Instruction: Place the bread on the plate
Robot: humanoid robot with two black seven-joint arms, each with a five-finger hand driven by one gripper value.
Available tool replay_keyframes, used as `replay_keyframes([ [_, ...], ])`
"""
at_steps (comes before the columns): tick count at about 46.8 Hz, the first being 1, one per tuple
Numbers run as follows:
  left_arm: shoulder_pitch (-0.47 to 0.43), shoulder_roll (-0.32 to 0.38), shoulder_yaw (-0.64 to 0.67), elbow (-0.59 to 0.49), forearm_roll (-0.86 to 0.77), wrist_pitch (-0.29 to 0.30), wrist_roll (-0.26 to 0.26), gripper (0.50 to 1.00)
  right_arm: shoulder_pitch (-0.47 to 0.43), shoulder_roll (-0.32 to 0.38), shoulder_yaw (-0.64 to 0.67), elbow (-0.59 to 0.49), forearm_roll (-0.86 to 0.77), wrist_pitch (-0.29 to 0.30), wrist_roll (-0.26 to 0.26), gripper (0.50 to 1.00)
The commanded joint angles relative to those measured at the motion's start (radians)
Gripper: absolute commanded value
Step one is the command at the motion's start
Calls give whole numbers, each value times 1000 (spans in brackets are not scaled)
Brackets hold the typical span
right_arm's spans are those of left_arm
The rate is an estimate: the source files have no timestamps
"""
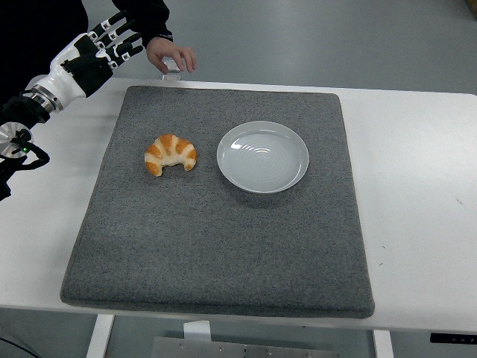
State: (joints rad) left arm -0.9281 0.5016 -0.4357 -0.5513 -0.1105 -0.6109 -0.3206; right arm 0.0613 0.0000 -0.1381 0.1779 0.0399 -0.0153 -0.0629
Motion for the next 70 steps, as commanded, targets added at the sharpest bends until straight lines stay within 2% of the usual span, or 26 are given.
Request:
replay_keyframes([
  [1, 0, 0, 0, -1, 0, 0, -2, 990, 0, 0, 0, 0, 0, 0, 0, 930],
  [56, -12, 11, 12, -7, 12, 0, 2, 990, 0, 0, 0, 0, 0, 0, 0, 930],
  [65, -15, 49, 18, -79, 15, 0, 8, 988, 0, 0, 0, 0, 0, 2, 0, 930],
  [70, -27, 101, 21, -162, 15, 45, 11, 988, 0, 0, 0, 0, 0, 2, 0, 930],
])
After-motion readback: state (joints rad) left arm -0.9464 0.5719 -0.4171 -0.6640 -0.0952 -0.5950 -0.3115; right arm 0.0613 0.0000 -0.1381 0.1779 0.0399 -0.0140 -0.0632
